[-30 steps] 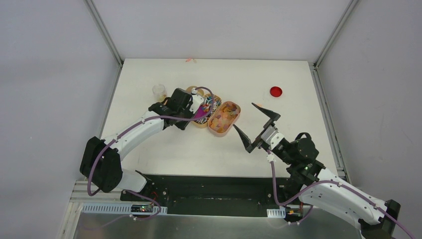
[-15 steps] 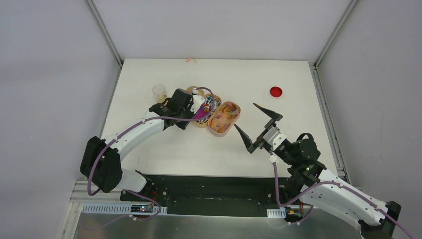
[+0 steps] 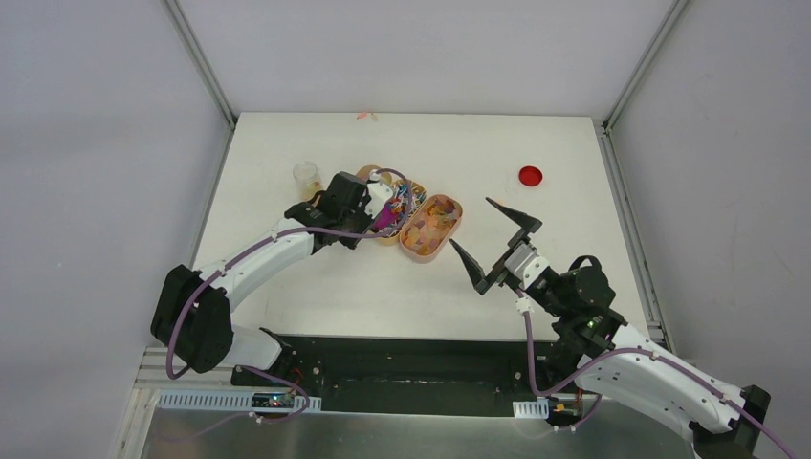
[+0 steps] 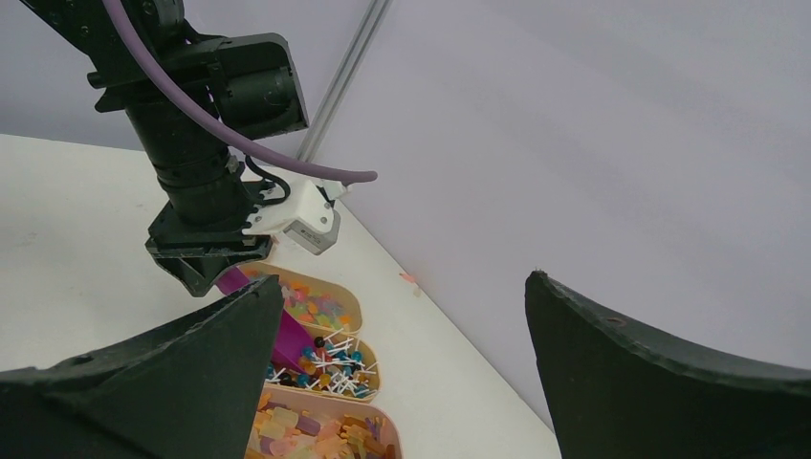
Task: Pack the candies
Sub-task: Scoop the fake candies from the storage box.
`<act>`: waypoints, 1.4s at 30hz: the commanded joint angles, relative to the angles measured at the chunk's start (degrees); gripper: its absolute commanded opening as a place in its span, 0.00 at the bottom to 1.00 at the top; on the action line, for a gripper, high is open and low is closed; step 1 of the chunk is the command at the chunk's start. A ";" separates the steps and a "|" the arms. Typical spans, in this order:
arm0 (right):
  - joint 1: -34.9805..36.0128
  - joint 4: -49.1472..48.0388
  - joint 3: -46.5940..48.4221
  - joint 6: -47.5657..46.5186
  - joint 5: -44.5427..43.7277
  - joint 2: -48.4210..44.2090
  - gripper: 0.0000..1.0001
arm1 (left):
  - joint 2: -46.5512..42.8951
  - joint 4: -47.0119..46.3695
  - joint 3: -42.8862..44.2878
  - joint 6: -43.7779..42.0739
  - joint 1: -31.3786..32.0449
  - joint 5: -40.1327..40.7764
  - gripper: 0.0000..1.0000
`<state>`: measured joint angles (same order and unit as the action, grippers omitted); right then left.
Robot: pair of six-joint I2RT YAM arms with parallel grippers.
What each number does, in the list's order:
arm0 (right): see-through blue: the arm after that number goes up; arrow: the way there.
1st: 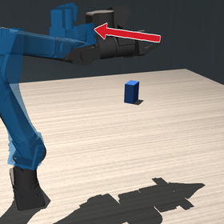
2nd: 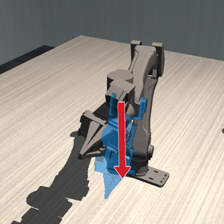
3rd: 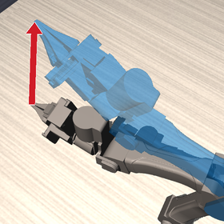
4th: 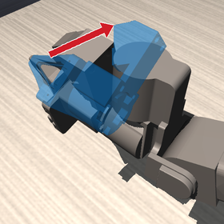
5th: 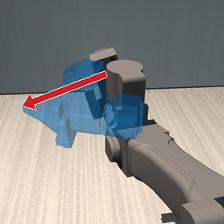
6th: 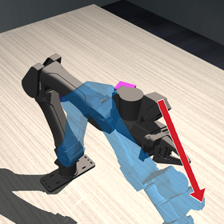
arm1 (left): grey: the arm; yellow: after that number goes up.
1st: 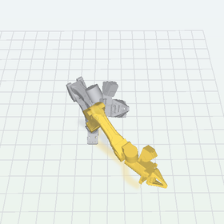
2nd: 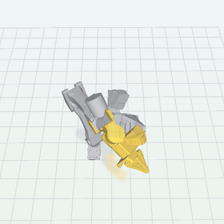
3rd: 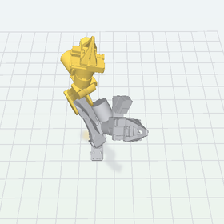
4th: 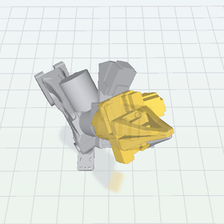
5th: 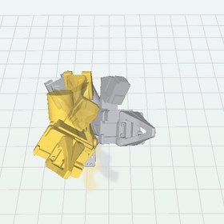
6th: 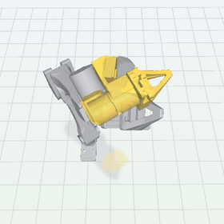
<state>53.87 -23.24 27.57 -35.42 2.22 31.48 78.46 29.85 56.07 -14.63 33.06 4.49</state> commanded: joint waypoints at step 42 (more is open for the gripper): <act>-0.09 -2.07 1.07 0.88 -0.43 -0.58 0.99 | -2.16 -14.97 -9.05 4.48 0.43 0.28 0.00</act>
<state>53.87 -23.24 27.57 -35.44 2.15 31.35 76.55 18.39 47.31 -10.87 33.06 4.97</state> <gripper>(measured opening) 0.993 0.279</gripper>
